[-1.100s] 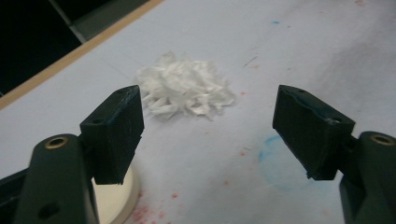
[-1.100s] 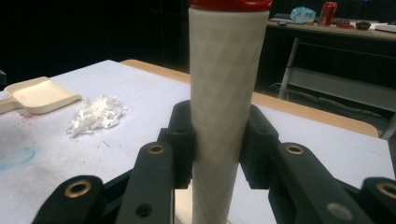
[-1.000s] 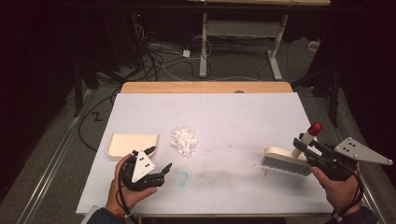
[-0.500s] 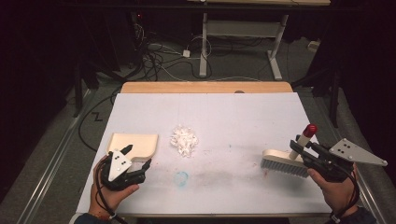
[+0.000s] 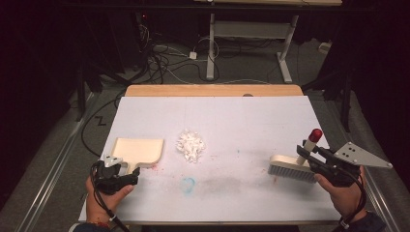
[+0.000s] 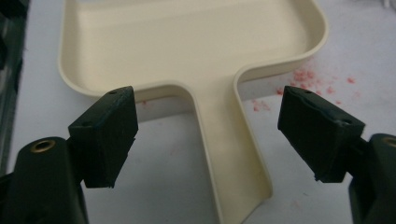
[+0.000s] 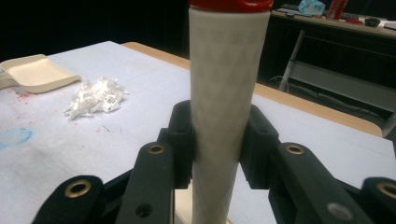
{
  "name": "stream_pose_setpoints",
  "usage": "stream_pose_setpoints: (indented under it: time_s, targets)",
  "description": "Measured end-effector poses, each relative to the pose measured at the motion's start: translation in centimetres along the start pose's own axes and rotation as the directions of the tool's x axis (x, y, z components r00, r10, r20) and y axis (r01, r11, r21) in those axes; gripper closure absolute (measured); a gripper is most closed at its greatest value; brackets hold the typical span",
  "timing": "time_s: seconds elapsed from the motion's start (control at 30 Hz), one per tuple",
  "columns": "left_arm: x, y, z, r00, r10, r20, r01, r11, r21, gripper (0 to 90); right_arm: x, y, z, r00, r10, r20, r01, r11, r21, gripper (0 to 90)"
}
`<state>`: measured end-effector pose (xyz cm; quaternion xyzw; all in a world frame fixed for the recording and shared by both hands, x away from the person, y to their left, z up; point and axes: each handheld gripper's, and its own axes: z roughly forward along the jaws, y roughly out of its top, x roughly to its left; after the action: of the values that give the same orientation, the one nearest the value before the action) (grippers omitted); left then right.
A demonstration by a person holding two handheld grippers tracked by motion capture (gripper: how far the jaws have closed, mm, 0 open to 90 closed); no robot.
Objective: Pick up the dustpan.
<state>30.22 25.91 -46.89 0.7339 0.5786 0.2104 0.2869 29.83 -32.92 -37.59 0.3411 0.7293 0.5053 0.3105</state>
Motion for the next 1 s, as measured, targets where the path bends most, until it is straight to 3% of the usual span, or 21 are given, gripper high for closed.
stream_pose_setpoints:
  time_s: [0.1, 0.2, 0.3, 0.43, 0.47, 0.53, 0.63, 0.67, 0.7, 0.77, 1.0]
  targets:
    - [-0.2, 0.0, 0.8, 0.9998, 0.014, 0.014, -0.014, 0.9991, 0.040, 19.5, -0.1, 0.0, 0.0, 1.0000, 0.005, 0.003, -0.005, 1.0000, 0.004, 70.0]
    - [-0.2, 0.1, 1.3, 0.9997, 0.025, 0.002, -0.025, 0.9973, 0.069, 22.8, -0.1, -0.1, -0.1, 0.9999, 0.010, 0.005, -0.010, 0.9999, 0.006, 70.0]
    - [0.4, 0.1, 1.7, 0.9996, -0.015, 0.023, 0.013, 0.9983, 0.057, 24.6, 0.0, -0.1, -0.1, 1.0000, 0.008, 0.005, -0.008, 0.9999, 0.008, 70.0]
    - [0.6, 0.7, 1.9, 0.9997, -0.015, 0.019, 0.013, 0.9971, 0.075, 30.7, 0.0, -0.1, 0.0, 1.0000, 0.007, 0.007, -0.007, 0.9999, 0.009, 70.0]
    - [0.7, 1.2, 2.1, 0.9997, -0.002, 0.024, 0.000, 0.9959, 0.091, 37.8, 0.1, -0.1, 0.0, 1.0000, 0.006, 0.005, -0.006, 0.9999, 0.008, 69.9]
    - [0.7, 1.3, 2.1, 0.9996, 0.007, 0.028, -0.009, 0.9953, 0.097, 41.0, 0.1, -0.1, 0.0, 1.0000, 0.003, 0.004, -0.004, 0.9999, 0.012, 70.0]
    - [0.9, 1.6, 2.3, 0.9985, 0.022, 0.049, -0.027, 0.9955, 0.091, 56.6, 0.2, -0.1, 0.1, 1.0000, -0.001, -0.002, 0.001, 0.9999, 0.014, 70.0]
    - [1.1, 1.6, 2.3, 0.9983, 0.018, 0.056, -0.023, 0.9957, 0.090, 56.6, 0.2, -0.1, 0.1, 1.0000, -0.001, -0.002, 0.001, 0.9999, 0.014, 70.0]
    - [1.4, 1.6, 2.2, 0.9981, 0.015, 0.060, -0.020, 0.9961, 0.086, 62.7, 0.3, -0.1, 0.1, 1.0000, -0.002, -0.001, 0.002, 0.9999, 0.014, 69.9]
    - [1.7, 1.7, 2.2, 0.9961, 0.019, 0.086, -0.027, 0.9956, 0.090, 63.0, 0.2, -0.1, 0.1, 1.0000, 0.002, -0.004, -0.001, 0.9999, 0.013, 70.0]
    - [1.9, 2.2, 1.1, 0.9902, 0.104, 0.093, -0.115, 0.9855, 0.124, 63.3, -0.2, -0.2, 0.1, 0.9999, 0.012, 0.013, -0.012, 0.9999, 0.011, 70.0]
